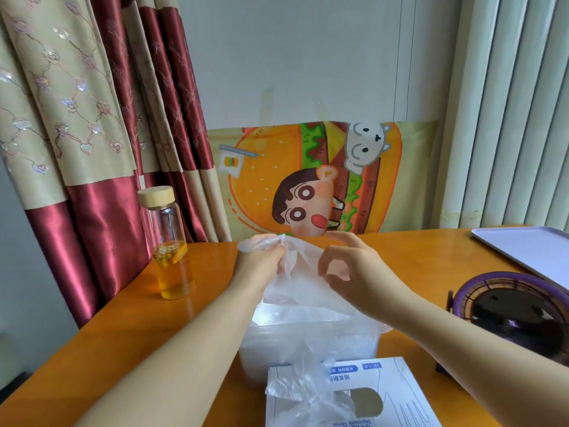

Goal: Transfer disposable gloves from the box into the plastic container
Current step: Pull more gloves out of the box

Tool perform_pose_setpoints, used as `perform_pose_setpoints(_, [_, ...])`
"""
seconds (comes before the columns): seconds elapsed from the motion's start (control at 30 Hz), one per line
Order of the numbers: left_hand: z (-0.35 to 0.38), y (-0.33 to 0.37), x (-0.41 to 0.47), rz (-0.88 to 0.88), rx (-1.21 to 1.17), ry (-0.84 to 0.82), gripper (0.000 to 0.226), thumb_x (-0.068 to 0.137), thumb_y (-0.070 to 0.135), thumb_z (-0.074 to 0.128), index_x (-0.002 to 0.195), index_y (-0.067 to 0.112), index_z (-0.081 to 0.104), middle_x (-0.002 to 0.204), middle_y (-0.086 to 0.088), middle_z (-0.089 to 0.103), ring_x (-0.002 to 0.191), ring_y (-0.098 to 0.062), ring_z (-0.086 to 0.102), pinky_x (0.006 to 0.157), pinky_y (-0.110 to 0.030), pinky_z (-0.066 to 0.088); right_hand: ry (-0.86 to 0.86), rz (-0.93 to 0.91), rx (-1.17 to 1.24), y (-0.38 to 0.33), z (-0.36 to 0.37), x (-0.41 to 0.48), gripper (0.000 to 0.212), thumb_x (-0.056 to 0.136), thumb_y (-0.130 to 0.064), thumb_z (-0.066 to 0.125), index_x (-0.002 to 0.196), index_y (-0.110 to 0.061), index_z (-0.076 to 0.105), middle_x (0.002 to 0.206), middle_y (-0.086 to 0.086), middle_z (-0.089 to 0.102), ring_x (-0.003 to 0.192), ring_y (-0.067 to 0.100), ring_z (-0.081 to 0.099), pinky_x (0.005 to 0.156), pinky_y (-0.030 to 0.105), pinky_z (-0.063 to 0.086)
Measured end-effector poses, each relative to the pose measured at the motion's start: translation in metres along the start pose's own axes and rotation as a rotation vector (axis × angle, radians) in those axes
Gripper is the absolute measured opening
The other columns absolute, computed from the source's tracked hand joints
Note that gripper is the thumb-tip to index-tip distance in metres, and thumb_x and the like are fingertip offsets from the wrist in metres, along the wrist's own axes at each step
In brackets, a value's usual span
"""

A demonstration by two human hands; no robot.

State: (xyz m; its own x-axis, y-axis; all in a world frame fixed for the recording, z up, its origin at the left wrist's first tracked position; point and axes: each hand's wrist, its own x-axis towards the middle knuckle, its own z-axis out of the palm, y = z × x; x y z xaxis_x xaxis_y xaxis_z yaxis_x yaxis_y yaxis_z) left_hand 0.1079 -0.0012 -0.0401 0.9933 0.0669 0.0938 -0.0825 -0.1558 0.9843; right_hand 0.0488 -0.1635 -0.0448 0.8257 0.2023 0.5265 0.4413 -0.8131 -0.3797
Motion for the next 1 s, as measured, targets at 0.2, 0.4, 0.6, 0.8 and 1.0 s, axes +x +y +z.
perform_pose_setpoints(0.2, [-0.025,-0.014,0.015,-0.056,0.213,-0.085,0.035,0.088,0.000,0.062,0.119,0.017,0.056,0.082,-0.005,0.063,0.064,-0.015,0.059,0.063,-0.025,0.053,-0.287,0.214,-0.117,0.026,0.004,0.019,0.051,0.084,0.001,0.056,0.131,-0.020,0.057,0.132,-0.003,0.058,0.119,0.016,0.054,0.093,0.019,0.041])
perform_pose_setpoints(0.4, [-0.068,0.004,0.020,0.435,0.621,0.217,0.033,0.089,0.006,0.061,0.120,0.017,0.059,0.108,0.000,0.057,0.082,-0.012,0.057,0.074,-0.019,0.044,-0.538,0.215,-0.302,0.025,0.013,0.023,0.062,0.085,-0.006,0.062,0.142,-0.020,0.041,0.142,-0.002,0.047,0.131,0.021,0.042,0.109,0.036,0.034])
perform_pose_setpoints(0.6, [-0.003,0.001,-0.006,0.461,1.133,-0.710,0.033,0.093,0.023,0.060,0.126,0.028,0.060,0.125,0.010,0.058,0.105,-0.007,0.054,0.086,-0.019,0.041,-0.729,0.130,-0.481,0.022,0.025,0.031,0.069,0.084,-0.013,0.066,0.145,-0.022,0.036,0.146,-0.001,0.041,0.133,0.022,0.037,0.110,0.038,0.031])
perform_pose_setpoints(0.8, [0.012,-0.033,0.014,0.099,1.488,-0.850,0.069,0.091,-0.007,0.040,0.148,0.029,0.032,0.150,-0.002,0.038,0.123,-0.028,0.049,0.087,-0.033,0.048,-0.698,0.056,-0.831,0.016,0.024,0.031,0.058,0.083,-0.027,0.070,0.137,-0.023,0.048,0.138,0.007,0.037,0.128,0.027,0.031,0.106,0.047,0.024])
perform_pose_setpoints(1.0, [0.014,-0.037,0.021,-0.006,1.428,-0.906,0.079,0.092,0.004,0.051,0.153,0.031,0.008,0.145,-0.007,0.039,0.116,-0.032,0.055,0.079,-0.033,0.047,-0.586,-0.101,-0.519,0.005,0.041,0.036,0.042,0.087,-0.017,0.066,0.128,-0.015,0.057,0.124,0.005,0.055,0.110,0.025,0.054,0.092,0.036,0.048])
